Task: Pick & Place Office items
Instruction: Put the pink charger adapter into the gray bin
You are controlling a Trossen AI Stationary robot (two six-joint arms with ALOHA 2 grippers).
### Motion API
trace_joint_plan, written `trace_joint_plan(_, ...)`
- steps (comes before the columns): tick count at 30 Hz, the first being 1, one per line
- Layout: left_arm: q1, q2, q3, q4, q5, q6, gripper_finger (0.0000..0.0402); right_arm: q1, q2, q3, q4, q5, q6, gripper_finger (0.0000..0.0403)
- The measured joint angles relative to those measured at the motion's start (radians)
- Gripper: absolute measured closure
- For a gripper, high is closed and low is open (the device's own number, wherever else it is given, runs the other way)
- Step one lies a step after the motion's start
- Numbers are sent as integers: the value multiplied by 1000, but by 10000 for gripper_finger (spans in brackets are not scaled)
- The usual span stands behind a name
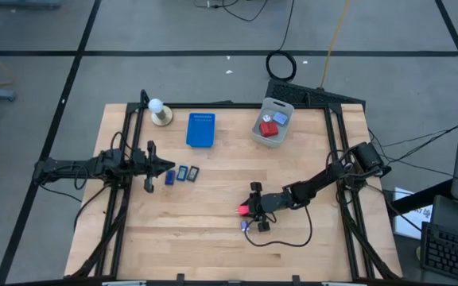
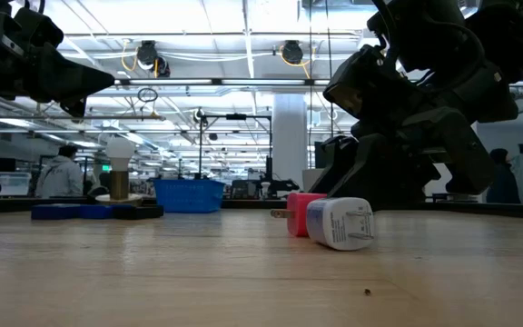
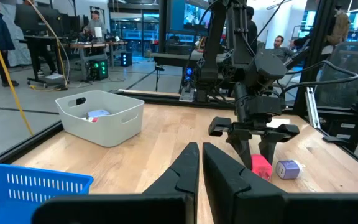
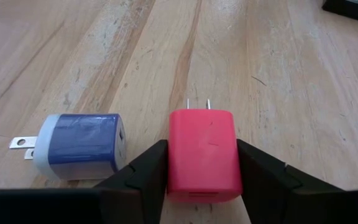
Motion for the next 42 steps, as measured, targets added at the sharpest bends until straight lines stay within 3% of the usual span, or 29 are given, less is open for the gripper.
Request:
trace_joint_plan(31, 0, 0, 0, 0, 0, 0, 380, 0, 0, 0, -4, -2, -24, 240)
trace_joint_plan(42, 0, 0, 0, 0, 0, 0, 380, 0, -58, 0, -47, -1, -30, 241)
